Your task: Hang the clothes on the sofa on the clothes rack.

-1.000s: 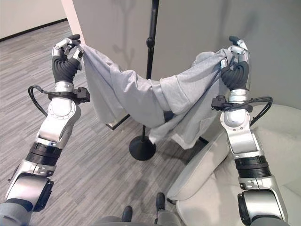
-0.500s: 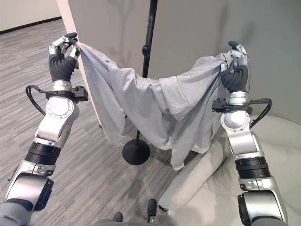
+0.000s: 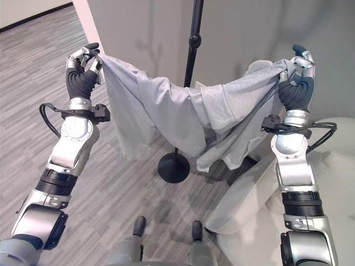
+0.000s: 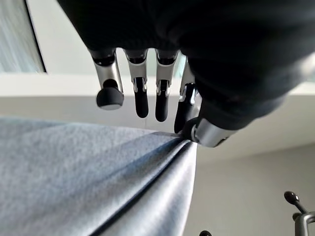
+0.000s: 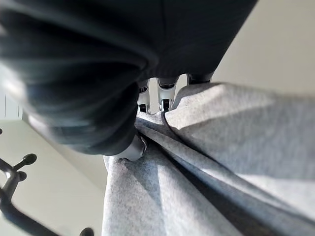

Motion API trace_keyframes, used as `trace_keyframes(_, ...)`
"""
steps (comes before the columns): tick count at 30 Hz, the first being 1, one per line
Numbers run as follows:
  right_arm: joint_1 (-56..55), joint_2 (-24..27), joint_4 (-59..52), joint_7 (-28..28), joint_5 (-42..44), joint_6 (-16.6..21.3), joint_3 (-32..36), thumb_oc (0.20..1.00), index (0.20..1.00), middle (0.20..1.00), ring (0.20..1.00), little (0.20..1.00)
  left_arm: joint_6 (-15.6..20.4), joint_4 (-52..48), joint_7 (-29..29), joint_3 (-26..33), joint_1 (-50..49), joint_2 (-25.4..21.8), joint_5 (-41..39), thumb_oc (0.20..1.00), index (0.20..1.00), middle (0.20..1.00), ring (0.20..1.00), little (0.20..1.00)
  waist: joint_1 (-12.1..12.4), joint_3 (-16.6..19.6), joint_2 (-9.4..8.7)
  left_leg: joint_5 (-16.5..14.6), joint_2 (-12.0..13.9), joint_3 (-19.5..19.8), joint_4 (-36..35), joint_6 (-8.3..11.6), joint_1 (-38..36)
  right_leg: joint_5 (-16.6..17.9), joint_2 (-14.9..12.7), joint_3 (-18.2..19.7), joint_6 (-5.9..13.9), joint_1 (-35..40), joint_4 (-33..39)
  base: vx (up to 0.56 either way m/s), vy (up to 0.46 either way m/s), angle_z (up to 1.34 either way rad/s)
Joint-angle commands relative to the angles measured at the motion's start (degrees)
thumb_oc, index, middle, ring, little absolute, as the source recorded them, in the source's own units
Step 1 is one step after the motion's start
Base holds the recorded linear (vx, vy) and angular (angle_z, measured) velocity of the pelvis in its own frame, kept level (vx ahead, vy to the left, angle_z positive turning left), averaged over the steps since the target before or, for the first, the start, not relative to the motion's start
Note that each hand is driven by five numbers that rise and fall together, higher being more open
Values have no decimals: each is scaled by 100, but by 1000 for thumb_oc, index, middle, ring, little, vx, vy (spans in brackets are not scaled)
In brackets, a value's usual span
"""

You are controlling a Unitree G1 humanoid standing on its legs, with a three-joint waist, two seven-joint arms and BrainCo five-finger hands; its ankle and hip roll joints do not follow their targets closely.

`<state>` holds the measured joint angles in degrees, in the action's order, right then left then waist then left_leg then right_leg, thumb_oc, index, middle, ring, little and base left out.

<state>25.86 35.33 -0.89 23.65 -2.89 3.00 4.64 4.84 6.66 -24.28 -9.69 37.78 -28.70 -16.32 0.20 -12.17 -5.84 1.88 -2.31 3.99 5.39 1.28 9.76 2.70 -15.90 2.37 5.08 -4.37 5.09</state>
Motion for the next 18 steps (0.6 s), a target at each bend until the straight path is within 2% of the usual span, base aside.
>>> trace_keyframes(1, 458, 228, -4, 204, -164, 266, 15, 200, 200, 200, 200, 200, 414, -290, -56, 113, 162, -458, 157, 200, 200, 200, 200, 200, 236, 678, 9, -271, 380, -264, -851, 98, -545, 290, 32, -625, 763, 246, -373, 22, 181, -63)
trace_keyframes(2, 474, 229, 7, 207, -162, 271, 3, 200, 200, 200, 200, 200, 414, -294, -57, 123, 157, -461, 159, 200, 200, 200, 200, 200, 238, 650, 10, -218, 376, -278, -853, 92, -541, 316, 29, -608, 757, 218, -409, 33, 196, -51)
trace_keyframes(4, 426, 257, 1, 111, -158, 309, -9, 200, 200, 200, 200, 200, 410, -319, -76, 202, 106, -466, 201, 200, 200, 200, 200, 200, 187, 607, 2, -222, 276, -274, -1010, 21, -729, 168, 458, -418, 656, 90, -685, 56, 138, -45)
trace_keyframes(5, 366, 351, -49, 136, -164, 363, 60, 200, 200, 200, 200, 200, 357, -366, -54, 273, 48, -439, 246, 200, 200, 200, 200, 200, 192, 599, 4, -279, 232, -384, -1030, 17, -812, 95, 672, -554, 593, 114, -464, 30, 85, -32)
trace_keyframes(7, 243, 326, -204, -76, -22, 500, 101, 200, 200, 200, 200, 200, 393, -409, -56, 311, 82, -411, 258, 200, 200, 200, 200, 200, 113, 548, 12, -183, 188, -293, -1013, 14, -796, 150, 795, -356, 564, 92, -402, 7, 32, 6)
trace_keyframes(8, 236, 327, -208, -85, -18, 503, 105, 200, 200, 200, 200, 200, 392, -409, -56, 311, 79, -408, 261, 200, 200, 200, 200, 200, 117, 562, 22, -236, 199, -288, -1023, 16, -824, 105, 805, -354, 566, 115, -399, 73, -6, 31)
trace_keyframes(11, 59, 357, -213, -302, 215, 582, 228, 200, 200, 200, 200, 200, 466, -460, 56, 416, 7, -379, 207, 200, 200, 200, 200, 200, 138, 614, -40, -215, 222, -344, -1026, 60, -895, 267, 771, -448, 607, 308, -53, 52, -47, 36)
trace_keyframes(18, -761, 446, -584, -788, 417, 765, 735, 200, 200, 200, 200, 200, 505, -736, 178, 791, -344, -469, 133, 200, 200, 200, 200, 200, 9, 905, -49, -354, 344, -388, -1039, 142, -1129, 120, 767, -573, 599, 522, -9, 69, -41, -6)
